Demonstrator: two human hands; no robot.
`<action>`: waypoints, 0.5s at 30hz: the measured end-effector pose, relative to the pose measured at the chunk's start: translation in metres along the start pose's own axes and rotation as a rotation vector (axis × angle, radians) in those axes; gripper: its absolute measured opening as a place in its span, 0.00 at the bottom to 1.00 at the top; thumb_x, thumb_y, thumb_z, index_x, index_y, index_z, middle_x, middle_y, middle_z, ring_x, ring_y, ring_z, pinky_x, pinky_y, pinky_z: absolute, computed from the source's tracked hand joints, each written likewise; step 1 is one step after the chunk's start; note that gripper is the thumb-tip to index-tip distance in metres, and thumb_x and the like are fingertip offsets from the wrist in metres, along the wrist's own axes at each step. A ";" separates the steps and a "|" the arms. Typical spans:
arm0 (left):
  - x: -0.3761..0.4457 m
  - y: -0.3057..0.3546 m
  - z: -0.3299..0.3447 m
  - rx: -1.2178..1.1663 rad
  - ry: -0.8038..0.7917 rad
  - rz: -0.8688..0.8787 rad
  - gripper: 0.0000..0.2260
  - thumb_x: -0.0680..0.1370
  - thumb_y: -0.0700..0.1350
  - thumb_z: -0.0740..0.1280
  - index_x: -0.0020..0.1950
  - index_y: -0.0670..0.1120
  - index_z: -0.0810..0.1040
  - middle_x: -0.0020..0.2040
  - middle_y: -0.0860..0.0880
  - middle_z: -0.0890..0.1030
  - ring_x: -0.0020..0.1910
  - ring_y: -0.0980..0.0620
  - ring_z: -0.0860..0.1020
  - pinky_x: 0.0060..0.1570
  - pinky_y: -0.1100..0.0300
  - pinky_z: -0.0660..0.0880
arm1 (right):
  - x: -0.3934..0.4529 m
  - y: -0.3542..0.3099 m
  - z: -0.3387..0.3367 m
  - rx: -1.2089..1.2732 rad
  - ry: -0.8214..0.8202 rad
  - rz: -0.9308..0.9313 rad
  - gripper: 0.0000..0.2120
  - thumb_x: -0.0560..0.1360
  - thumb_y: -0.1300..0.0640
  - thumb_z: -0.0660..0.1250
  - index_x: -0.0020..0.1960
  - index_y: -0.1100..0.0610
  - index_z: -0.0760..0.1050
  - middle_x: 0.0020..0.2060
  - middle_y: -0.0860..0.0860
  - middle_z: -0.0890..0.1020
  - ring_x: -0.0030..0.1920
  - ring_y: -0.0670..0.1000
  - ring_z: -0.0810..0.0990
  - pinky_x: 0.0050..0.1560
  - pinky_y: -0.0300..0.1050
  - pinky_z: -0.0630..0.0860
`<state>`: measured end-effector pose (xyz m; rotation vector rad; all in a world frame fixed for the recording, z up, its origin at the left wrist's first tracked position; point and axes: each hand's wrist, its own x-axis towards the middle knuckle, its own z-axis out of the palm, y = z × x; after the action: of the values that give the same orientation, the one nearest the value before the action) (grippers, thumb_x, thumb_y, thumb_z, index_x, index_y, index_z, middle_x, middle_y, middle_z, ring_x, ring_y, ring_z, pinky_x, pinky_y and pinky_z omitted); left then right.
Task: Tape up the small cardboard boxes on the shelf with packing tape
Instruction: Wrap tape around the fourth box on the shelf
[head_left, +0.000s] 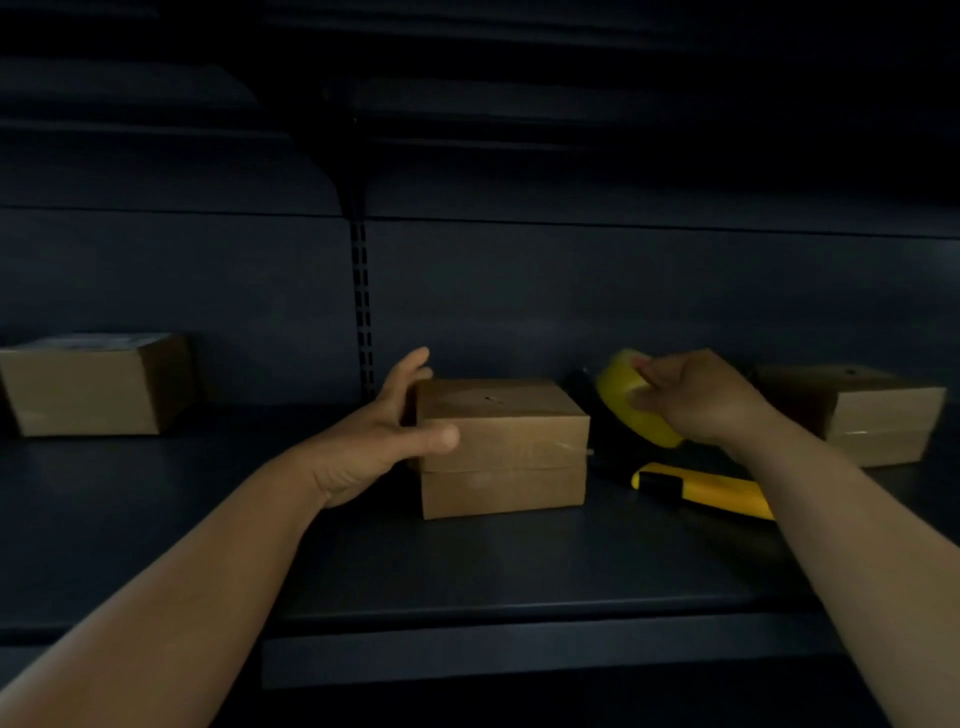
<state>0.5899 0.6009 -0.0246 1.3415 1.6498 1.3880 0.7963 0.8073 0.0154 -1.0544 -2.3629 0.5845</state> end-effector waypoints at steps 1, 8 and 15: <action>0.000 0.002 0.001 0.009 0.033 0.016 0.64 0.47 0.72 0.75 0.76 0.63 0.44 0.73 0.61 0.55 0.71 0.59 0.58 0.65 0.62 0.59 | -0.002 -0.004 -0.001 0.142 0.035 -0.002 0.23 0.76 0.56 0.68 0.70 0.57 0.70 0.68 0.54 0.73 0.65 0.53 0.73 0.65 0.46 0.70; 0.005 0.030 0.002 0.153 0.326 0.185 0.39 0.70 0.70 0.61 0.77 0.58 0.53 0.74 0.61 0.60 0.72 0.61 0.58 0.71 0.60 0.55 | -0.022 -0.044 -0.013 0.550 0.060 -0.180 0.18 0.75 0.60 0.68 0.64 0.57 0.75 0.52 0.47 0.79 0.42 0.36 0.75 0.33 0.23 0.72; 0.018 0.079 0.022 0.373 0.270 0.328 0.24 0.80 0.42 0.63 0.75 0.52 0.60 0.67 0.58 0.69 0.67 0.61 0.66 0.66 0.67 0.60 | -0.031 -0.070 -0.010 0.502 -0.060 -0.357 0.14 0.74 0.61 0.69 0.60 0.54 0.78 0.49 0.43 0.81 0.46 0.36 0.78 0.46 0.27 0.75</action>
<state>0.6291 0.6216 0.0466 1.7633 2.0097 1.5534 0.7809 0.7424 0.0547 -0.3888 -2.2029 1.0059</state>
